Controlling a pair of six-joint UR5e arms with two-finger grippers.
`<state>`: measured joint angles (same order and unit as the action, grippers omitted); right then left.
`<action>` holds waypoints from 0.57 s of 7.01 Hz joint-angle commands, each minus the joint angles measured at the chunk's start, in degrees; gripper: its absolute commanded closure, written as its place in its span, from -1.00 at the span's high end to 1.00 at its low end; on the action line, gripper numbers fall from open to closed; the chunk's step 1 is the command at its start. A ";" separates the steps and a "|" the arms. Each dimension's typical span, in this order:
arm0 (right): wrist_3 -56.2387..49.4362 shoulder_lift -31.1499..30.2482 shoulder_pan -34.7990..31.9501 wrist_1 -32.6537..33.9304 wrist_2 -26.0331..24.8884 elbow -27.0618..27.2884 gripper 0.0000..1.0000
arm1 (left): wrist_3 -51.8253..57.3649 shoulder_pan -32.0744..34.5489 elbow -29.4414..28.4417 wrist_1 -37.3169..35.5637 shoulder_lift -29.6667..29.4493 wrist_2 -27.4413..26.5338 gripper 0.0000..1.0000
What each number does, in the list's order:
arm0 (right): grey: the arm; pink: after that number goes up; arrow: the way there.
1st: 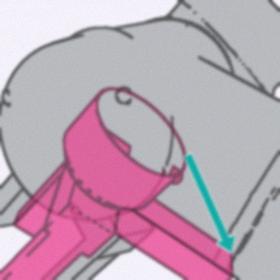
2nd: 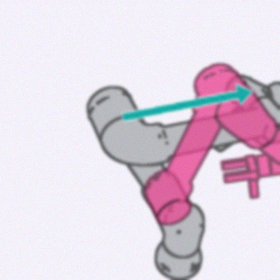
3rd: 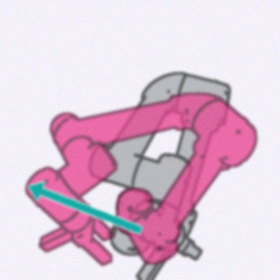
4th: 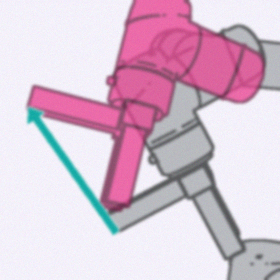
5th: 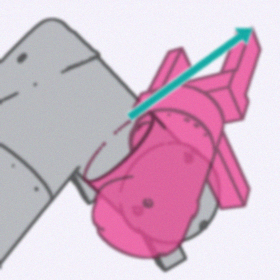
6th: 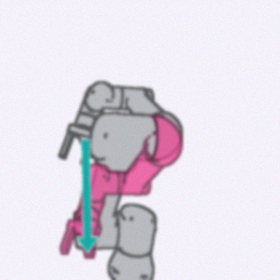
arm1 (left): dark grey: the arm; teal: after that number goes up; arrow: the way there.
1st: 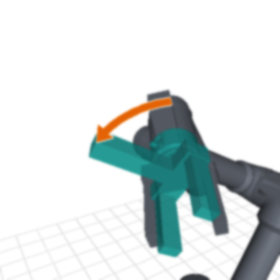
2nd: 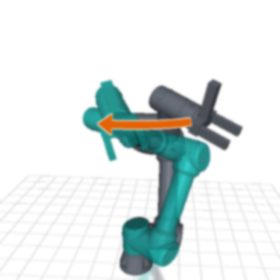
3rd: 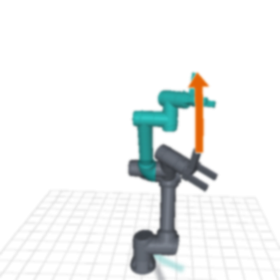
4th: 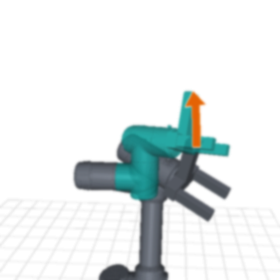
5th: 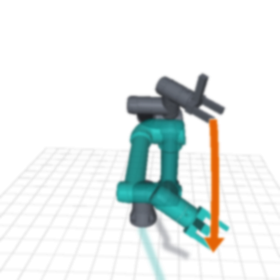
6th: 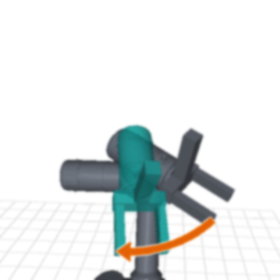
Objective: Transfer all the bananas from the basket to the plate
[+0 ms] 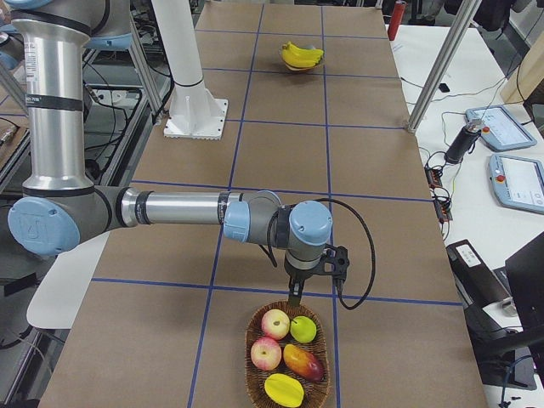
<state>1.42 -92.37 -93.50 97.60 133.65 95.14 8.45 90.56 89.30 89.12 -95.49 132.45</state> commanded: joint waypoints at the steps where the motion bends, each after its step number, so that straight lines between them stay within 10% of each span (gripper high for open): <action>1: 0.08 0.00 0.07 -0.13 0.03 -0.04 1.00 | 0.07 -0.03 0.00 0.00 0.04 0.00 1.00; 4: -0.01 -0.09 -0.02 -0.13 0.03 0.22 1.00 | 0.16 -0.03 -0.09 0.00 -0.04 0.00 1.00</action>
<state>1.42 -92.45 -93.44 97.47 133.68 95.24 8.58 90.53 89.24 89.12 -95.47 132.45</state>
